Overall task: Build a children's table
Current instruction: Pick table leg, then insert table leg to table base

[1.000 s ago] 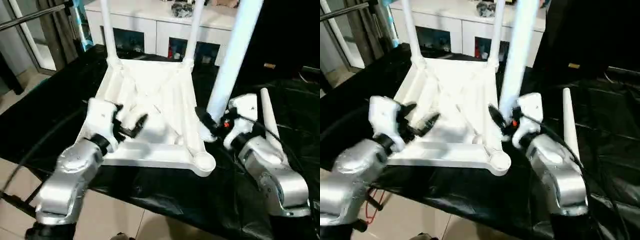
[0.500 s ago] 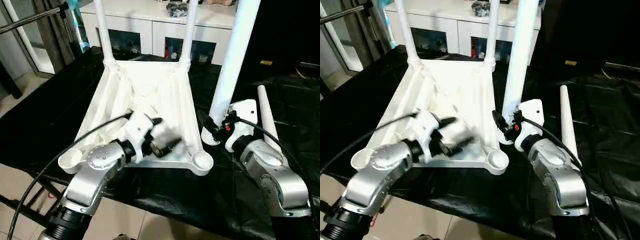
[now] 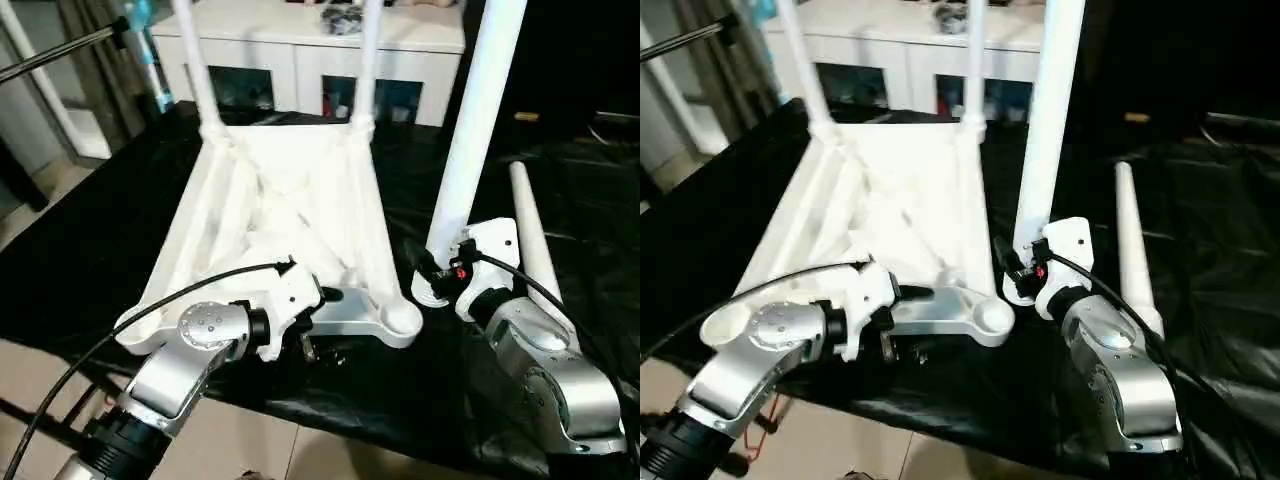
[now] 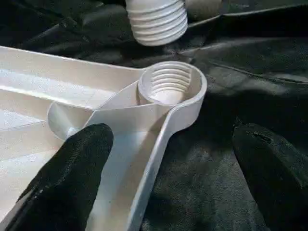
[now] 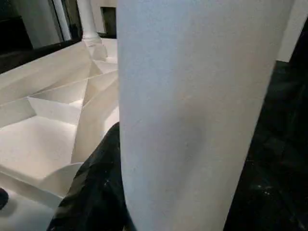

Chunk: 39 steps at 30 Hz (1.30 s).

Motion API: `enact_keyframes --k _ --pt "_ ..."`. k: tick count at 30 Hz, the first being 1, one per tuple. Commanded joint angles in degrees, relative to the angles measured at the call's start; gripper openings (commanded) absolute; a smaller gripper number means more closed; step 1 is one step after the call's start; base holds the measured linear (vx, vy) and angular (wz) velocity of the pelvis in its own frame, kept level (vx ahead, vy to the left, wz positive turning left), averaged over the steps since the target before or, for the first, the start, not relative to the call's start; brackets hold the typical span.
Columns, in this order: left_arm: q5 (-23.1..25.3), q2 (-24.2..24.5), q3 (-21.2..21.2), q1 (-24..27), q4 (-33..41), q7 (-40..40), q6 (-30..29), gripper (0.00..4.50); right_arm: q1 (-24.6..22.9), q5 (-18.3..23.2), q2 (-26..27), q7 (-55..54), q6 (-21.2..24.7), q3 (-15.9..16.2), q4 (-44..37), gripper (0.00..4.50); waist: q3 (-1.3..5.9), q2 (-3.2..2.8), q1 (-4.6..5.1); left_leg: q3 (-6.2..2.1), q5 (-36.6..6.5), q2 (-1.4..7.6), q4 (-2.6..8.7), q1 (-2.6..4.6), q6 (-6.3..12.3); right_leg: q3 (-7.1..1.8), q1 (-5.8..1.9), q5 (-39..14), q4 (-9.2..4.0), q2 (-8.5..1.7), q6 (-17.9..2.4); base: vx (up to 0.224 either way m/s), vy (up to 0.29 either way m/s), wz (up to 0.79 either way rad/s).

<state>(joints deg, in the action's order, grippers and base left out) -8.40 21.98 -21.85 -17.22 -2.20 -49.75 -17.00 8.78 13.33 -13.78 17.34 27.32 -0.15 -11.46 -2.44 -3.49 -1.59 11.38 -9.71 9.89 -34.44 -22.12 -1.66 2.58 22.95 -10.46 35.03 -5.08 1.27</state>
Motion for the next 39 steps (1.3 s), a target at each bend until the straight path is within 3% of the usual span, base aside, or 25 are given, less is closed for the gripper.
enact_keyframes --k 1,6,8,10,19,20,27,29,30,31,32,33,37,38,39 --pt "1.4 0.9 -0.6 -1.3 -1.1 0.1 0.3 4.21 0.5 0.1 -0.5 0.4 0.2 0.0 -3.0 1.9 3.24 0.43 0.15 -1.77 -20.7 2.25 4.55 1.33 -1.8 -2.07 -1.76 -18.4 -5.12 -2.35 -9.0 0.0 0.0 0.0" --pt "2.0 1.7 0.1 -2.0 -2.5 -0.5 -0.3 3.76 0.7 0.0 -1.0 0.6 0.1 -0.1 -2.7 1.9 3.35 0.0 0.02 -1.79 -19.4 2.35 4.54 1.33 -1.45 -2.03 -1.72 -18.4 -5.01 -2.39 -9.0 0.0 0.0 0.0" --pt "2.0 1.8 0.6 -1.8 -2.8 -0.4 -0.6 3.69 0.7 0.0 -1.0 0.7 0.1 0.0 -2.6 1.9 3.33 -0.63 -0.07 -1.87 -20.2 2.34 4.58 1.42 -1.7 -1.97 -1.65 -18.3 -5.01 -2.41 -9.3 0.0 0.0 0.0" --pt "2.1 2.1 0.7 -1.9 -3.2 -0.6 -0.5 3.69 0.7 0.1 -0.9 0.9 0.0 0.0 -2.7 1.9 3.31 0.0 -0.11 -1.85 -20.9 2.33 4.66 1.36 -1.65 -1.95 -1.72 -18.5 -5.08 -2.39 -9.3 0.0 0.0 0.0" --pt "2.9 2.7 0.0 -4.0 -6.4 -2.2 1.0 3.69 1.7 0.3 -1.1 1.4 0.0 0.1 -1.7 1.9 3.27 -0.22 -0.23 -1.89 -20.9 2.33 4.72 1.43 -1.79 -2.01 -1.56 -20.1 -5.16 -2.51 -8.8 0.0 0.0 0.0" --pt "3.1 2.7 -0.1 -4.3 -7.1 -2.5 1.2 3.69 1.8 0.3 -1.2 1.5 0.0 0.2 -1.6 1.9 3.28 0.07 -0.21 -1.9 -20.8 2.37 4.74 1.35 -1.73 -2.02 -1.62 -19.7 -5.13 -2.55 -8.9 0.0 0.0 0.0" --pt "-0.3 0.0 0.6 -8.3 -12.9 -7.7 1.6 3.16 2.3 0.6 -1.2 2.0 0.2 0.1 -1.1 1.9 3.43 -0.09 -0.43 -1.75 -19.4 2.32 4.6 1.34 -1.46 -2.07 -1.69 -17.7 -4.95 -2.67 -10.1 0.0 0.0 0.0" --pt "-0.1 -0.4 0.2 -9.6 -15.1 -8.7 2.2 3.16 2.1 0.6 -1.4 2.4 0.4 0.5 -1.3 1.9 3.41 -0.28 -0.4 -1.7 -19.2 2.28 4.58 1.28 -1.35 -2.07 -1.7 -17.3 -5.03 -2.64 -10.2 0.0 0.0 0.0" --pt "0.4 -0.6 -0.1 -10.5 -16.7 -9.3 2.8 2.91 2.0 0.6 -1.5 2.6 0.6 0.6 -1.5 1.9 3.35 -0.12 -0.4 -1.7 -19.2 2.18 4.59 1.22 -1.2 -2.04 -1.74 -17.4 -5.12 -2.58 -10.1 0.0 0.0 0.0" --pt "0.8 -0.7 -0.5 -11.4 -18.5 -9.8 3.4 2.92 1.8 0.7 -1.6 2.9 0.7 0.8 -1.9 1.9 3.47 -0.78 -0.44 -1.74 -19.3 2.17 4.5 1.35 -1.42 -2.05 -1.78 -17.3 -4.96 -2.68 -10.2 0.0 0.0 0.0" --pt "1.3 -1.0 -0.6 -12.3 -20.4 -10.2 4.3 2.89 1.7 0.7 -1.6 3.0 0.9 0.8 -2.1 1.9 3.45 -0.4 -0.31 -1.72 -19.4 2.12 4.52 1.29 -1.35 -2.01 -1.85 -17.4 -5.17 -2.6 -10.0 0.0 0.0 0.0" --pt "1.5 -1.2 -0.8 -12.8 -21.5 -10.8 4.7 2.64 1.6 0.8 -1.6 3.0 1.1 0.7 -2.3 1.9 3.56 -0.68 -0.4 -1.84 -18.9 2.24 4.52 1.28 -1.47 -2.05 -2.0 -16.4 -4.9 -2.73 -10.2 0.0 0.0 0.0" --pt "1.8 -1.3 -1.1 -13.6 -22.9 -12.0 5.1 2.29 1.3 1.0 -1.7 3.1 1.3 0.6 -2.6 1.9 3.56 -0.57 -0.22 -1.76 -18.7 2.3 4.49 1.19 -0.92 -1.99 -2.07 -16.1 -4.96 -2.78 -11.0 0.0 0.0 0.0" --pt "2.4 -1.3 -1.7 -14.2 -24.4 -12.9 5.9 2.17 0.9 1.4 -1.6 3.3 1.7 0.4 -3.3 1.9 3.57 -1.1 -0.27 -1.79 -18.8 2.31 4.48 1.3 -1.0 -1.98 -2.01 -16.2 -4.94 -2.81 -11.0 0.0 0.0 0.0" --pt "2.4 -1.3 -1.7 -14.2 -24.4 -12.9 5.9 2.17 0.9 1.4 -1.6 3.3 1.7 0.4 -3.3 1.9 3.46 -1.03 -0.19 -1.78 -19.2 2.32 4.55 1.3 -0.94 -1.97 -1.93 -16.7 -5.18 -2.75 -10.9 0.0 0.0 0.0"
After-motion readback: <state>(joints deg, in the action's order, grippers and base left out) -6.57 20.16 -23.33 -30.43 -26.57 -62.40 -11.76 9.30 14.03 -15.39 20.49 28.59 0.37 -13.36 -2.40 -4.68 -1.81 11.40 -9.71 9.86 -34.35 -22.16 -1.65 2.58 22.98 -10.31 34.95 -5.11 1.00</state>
